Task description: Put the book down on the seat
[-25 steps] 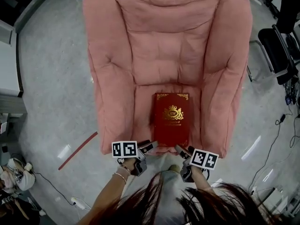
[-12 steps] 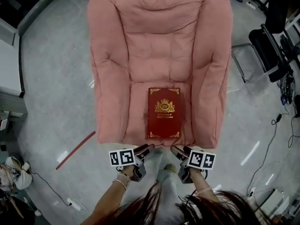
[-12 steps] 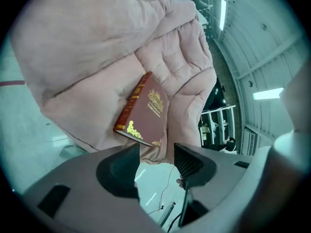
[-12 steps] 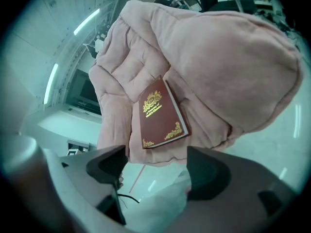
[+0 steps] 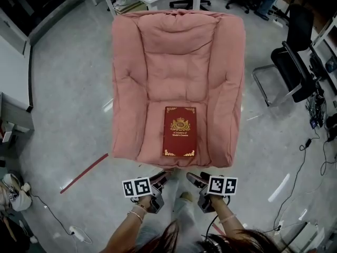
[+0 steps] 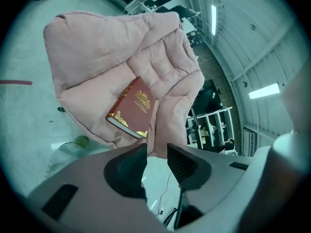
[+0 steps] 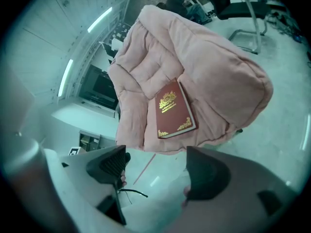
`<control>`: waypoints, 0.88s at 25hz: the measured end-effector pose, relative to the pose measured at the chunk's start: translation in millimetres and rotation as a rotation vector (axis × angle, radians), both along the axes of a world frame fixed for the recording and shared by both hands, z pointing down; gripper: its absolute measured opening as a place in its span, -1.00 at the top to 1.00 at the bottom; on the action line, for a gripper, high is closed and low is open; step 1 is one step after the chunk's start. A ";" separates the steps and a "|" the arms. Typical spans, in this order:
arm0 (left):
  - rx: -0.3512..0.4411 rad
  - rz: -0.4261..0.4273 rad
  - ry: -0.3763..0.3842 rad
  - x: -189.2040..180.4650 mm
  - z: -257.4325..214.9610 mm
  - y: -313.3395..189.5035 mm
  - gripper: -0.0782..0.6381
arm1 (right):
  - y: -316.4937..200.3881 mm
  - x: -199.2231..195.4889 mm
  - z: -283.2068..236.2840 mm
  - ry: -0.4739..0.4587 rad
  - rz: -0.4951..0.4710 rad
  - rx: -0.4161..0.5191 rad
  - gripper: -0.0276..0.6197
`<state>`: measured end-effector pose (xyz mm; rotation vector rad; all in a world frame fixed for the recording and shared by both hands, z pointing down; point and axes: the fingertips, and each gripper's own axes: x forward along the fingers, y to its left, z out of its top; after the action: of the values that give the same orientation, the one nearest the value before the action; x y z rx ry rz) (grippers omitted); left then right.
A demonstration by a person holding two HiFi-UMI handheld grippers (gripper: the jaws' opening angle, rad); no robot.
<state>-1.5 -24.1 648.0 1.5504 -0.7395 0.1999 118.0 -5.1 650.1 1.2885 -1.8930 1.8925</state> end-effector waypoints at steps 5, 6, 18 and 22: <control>0.023 -0.043 -0.001 -1.2 -26.1 15.4 0.51 | 16.5 -1.6 -27.2 -0.006 -0.043 0.030 -0.35; 0.024 -0.055 0.008 -0.7 -31.8 17.6 0.51 | 19.3 -1.4 -32.5 -0.005 -0.052 0.036 -0.35; 0.124 -0.111 0.050 9.8 -98.0 37.3 0.55 | 43.9 2.3 -92.9 -0.014 -0.102 0.139 -0.35; 0.164 -0.094 0.051 12.6 -121.2 51.4 0.61 | 54.1 5.6 -114.3 -0.027 -0.104 0.177 -0.35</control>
<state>11.1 27.3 526.8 1.6654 -0.8028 0.0296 123.6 49.1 535.8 1.1901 -2.1379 1.7341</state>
